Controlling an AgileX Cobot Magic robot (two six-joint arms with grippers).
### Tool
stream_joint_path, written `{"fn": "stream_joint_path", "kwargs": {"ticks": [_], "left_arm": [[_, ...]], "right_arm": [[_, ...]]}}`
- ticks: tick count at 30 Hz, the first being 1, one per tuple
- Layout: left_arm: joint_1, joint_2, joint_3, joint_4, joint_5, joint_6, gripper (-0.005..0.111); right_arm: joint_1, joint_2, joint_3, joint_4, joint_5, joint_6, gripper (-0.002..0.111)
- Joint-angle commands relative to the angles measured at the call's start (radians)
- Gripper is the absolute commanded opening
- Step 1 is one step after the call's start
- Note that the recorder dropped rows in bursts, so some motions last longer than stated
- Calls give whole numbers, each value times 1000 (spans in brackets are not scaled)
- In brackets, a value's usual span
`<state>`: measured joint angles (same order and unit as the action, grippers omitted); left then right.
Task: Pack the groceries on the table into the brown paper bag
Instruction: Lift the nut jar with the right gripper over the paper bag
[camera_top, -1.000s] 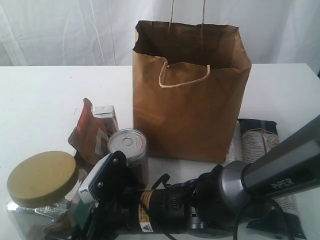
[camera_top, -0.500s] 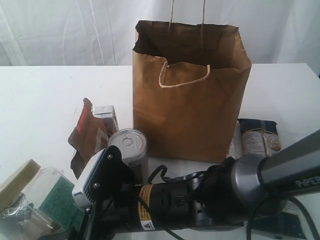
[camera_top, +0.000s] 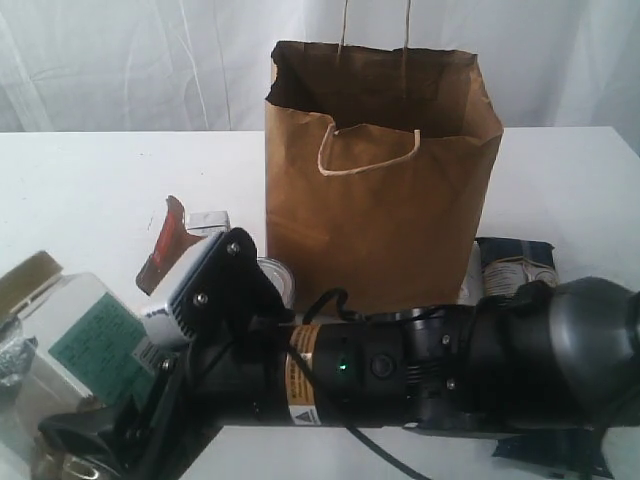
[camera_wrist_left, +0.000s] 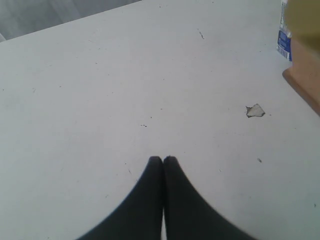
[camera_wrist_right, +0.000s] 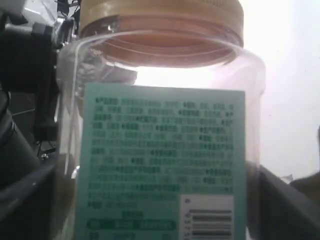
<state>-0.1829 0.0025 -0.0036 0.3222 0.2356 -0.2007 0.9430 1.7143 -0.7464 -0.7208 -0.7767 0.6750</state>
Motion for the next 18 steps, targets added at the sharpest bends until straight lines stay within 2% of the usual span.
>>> {"fn": "stream_joint_path", "kwargs": {"ticks": [1,4,7,9,13,18], "left_arm": [[4,-3,4,0,-3,-3,0],[4,-3,4,0,-3,-3,0],[4,-3,4,0,-3,-3,0],[4,-3,4,0,-3,-3,0],[4,-3,4,0,-3,-3,0],[4,-3,4,0,-3,-3,0]], "right_arm": [[2,-95,-1,13,-9,42,0],[2,-148,-1,0,-103,92,0],[2,-201,-1,49,-101,69,0],[2,-248,-6,104,-60,15,0],[-41,-370,-77,107,146,2,0],[-116,-467,-148,98,205,2,0]]}}
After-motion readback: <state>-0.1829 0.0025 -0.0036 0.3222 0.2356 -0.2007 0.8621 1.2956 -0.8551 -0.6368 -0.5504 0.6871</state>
